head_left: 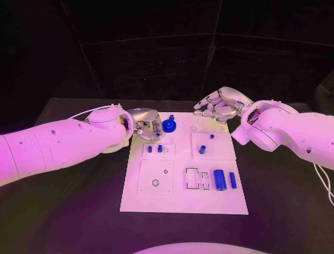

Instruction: Assemble the parts on the task board

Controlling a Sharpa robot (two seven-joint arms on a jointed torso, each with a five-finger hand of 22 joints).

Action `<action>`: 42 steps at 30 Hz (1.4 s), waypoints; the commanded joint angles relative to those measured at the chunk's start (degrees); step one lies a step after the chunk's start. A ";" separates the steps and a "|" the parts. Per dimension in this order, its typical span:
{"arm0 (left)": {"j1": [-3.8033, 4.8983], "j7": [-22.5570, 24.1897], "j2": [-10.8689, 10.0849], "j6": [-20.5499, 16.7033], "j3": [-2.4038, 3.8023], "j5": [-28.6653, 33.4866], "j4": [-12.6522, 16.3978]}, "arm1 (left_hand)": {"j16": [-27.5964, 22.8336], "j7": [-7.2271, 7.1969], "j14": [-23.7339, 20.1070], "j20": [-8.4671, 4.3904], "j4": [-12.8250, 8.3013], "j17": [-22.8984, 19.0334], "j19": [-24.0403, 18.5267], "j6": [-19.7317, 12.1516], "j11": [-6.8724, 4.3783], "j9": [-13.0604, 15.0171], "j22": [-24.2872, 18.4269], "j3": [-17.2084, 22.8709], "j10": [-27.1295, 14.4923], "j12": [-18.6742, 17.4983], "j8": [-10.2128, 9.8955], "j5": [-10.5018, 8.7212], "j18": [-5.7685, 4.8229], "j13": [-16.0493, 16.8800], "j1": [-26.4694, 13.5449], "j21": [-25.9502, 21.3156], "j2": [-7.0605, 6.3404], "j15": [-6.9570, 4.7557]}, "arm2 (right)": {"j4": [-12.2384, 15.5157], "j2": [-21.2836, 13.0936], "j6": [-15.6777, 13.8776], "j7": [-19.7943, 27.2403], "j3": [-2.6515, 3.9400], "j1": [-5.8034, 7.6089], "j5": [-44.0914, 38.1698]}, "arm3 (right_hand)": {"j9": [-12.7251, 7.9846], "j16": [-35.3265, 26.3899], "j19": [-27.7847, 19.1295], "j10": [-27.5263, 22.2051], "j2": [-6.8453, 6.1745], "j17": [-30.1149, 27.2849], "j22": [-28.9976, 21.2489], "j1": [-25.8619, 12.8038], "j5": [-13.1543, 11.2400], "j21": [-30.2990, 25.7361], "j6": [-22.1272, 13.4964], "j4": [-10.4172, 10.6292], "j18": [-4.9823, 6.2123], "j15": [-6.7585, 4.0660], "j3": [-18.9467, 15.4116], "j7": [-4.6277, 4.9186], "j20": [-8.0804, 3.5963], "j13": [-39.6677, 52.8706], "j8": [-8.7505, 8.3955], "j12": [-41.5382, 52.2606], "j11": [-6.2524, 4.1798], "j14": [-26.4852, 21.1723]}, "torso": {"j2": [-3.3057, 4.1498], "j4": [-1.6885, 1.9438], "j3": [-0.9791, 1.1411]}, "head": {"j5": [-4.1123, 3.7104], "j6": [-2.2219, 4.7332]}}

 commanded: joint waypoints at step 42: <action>-0.24 5.05 -4.17 -6.92 -0.07 8.12 2.17 | -1.54 1.61 -0.21 2.20 0.35 -3.48 -2.79 -9.32 3.02 -0.39 -4.39 -2.08 -11.07 -4.95 -7.47 0.18 0.09 -0.77 -1.99 -6.10 -3.04 2.45 | -1.61 -1.79 3.54 -2.74 0.03 0.08 -14.42 | 0.04 -10.16 -3.14 -6.81 0.96 -8.71 -6.91 7.05 -4.38 -6.57 3.31 -1.89 2.38 -0.52 2.42 -0.65 -0.26 -24.46 1.45 -25.61 -0.05 -1.22 | -0.05 0.04 -0.01 | -0.28 0.54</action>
